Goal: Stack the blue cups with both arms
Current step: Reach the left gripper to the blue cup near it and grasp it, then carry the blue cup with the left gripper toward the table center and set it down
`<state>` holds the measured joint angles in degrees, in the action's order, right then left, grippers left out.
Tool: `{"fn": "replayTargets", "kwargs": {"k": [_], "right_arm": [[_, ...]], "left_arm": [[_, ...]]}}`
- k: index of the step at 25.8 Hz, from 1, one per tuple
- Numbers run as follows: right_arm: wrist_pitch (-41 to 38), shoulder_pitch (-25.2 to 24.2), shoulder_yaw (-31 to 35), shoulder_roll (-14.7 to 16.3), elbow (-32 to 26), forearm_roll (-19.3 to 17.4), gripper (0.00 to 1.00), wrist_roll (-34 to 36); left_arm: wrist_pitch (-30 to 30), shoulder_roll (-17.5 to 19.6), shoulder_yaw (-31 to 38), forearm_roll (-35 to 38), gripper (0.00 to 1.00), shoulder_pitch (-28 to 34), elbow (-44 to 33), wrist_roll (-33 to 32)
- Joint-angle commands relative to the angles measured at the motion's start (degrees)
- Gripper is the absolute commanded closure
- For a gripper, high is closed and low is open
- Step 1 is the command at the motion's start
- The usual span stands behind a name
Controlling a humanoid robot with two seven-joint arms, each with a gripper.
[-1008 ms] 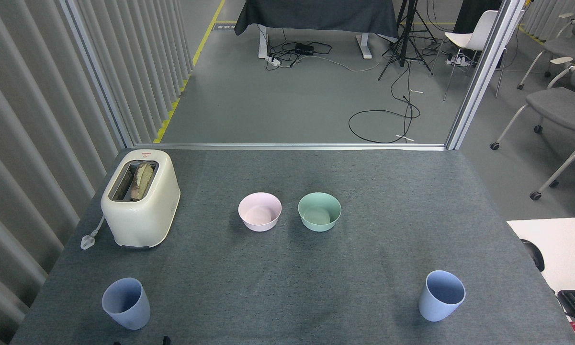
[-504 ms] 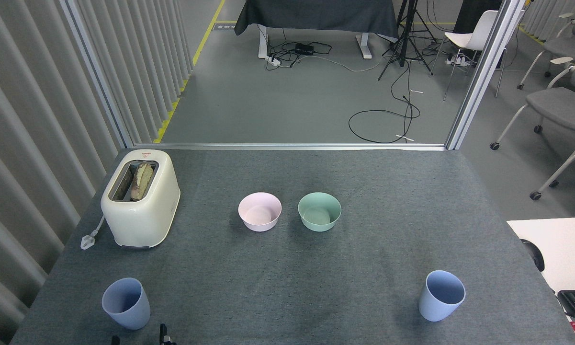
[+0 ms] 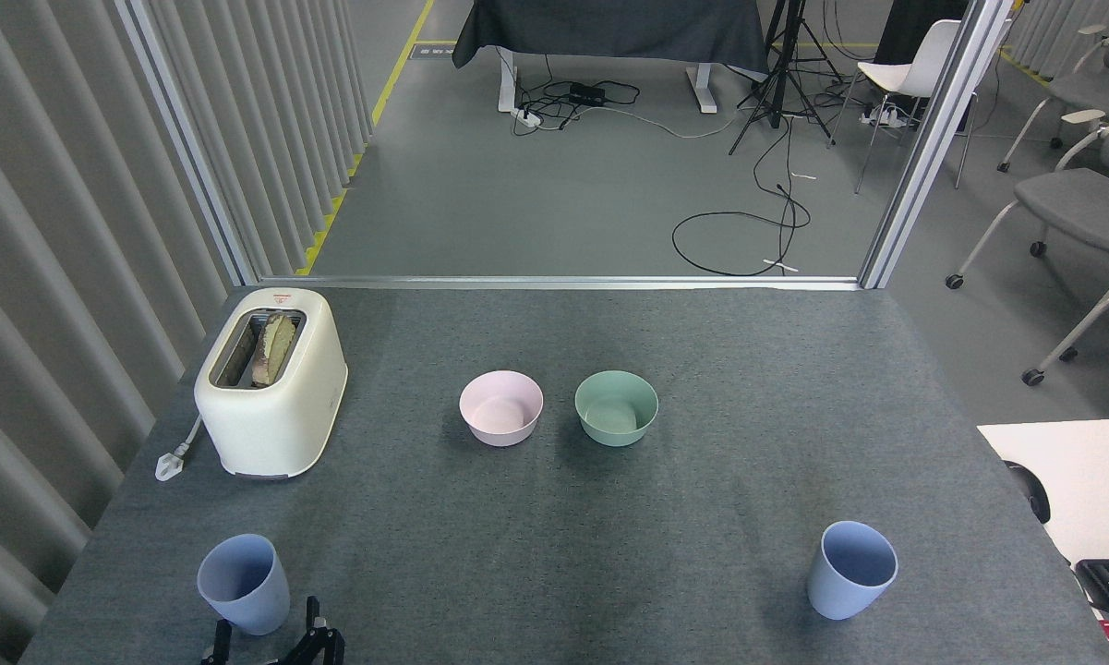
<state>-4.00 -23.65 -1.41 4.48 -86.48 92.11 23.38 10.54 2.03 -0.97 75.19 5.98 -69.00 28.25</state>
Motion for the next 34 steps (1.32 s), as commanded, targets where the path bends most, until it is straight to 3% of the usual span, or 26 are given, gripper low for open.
{"fn": "replayTargets", "kwargs": {"k": [1,20,21,24,26,32,34], "right_arm": [[-0.04,0.00,0.00,0.00,0.00,0.00,0.00,0.00],[-0.04,0.00,-0.09,0.00,0.00,0.00,0.00,0.00],[-0.04,0.00,-0.09,0.00,0.00,0.00,0.00,0.00],[-0.04,0.00,-0.09,0.00,0.08,0.00,0.00,0.00],[-0.04,0.00,-0.09,0.00,0.08,0.00,0.00,0.00],[-0.04,0.00,-0.09,0.00,0.08,0.00,0.00,0.00],[0.05,0.00,-0.09,0.00,0.08,0.00,0.00,0.00]], "left_arm": [[0.00,0.17,2.29,0.05,0.00,-1.49,1.41,-0.04],[-0.17,0.34,3.43,-0.04,0.00,-6.42,7.74,-0.04],[-0.26,0.34,3.43,-0.04,0.01,-6.50,7.82,-0.04],[-1.23,0.43,3.34,0.13,0.27,-6.06,7.21,-0.04],[-2.28,0.43,3.25,0.22,0.38,-5.98,6.86,-0.04],[-7.64,0.25,2.11,0.75,0.43,-4.39,-0.26,-0.04],[-9.05,0.17,-1.49,1.28,0.43,-3.52,-3.51,-0.04]]}}
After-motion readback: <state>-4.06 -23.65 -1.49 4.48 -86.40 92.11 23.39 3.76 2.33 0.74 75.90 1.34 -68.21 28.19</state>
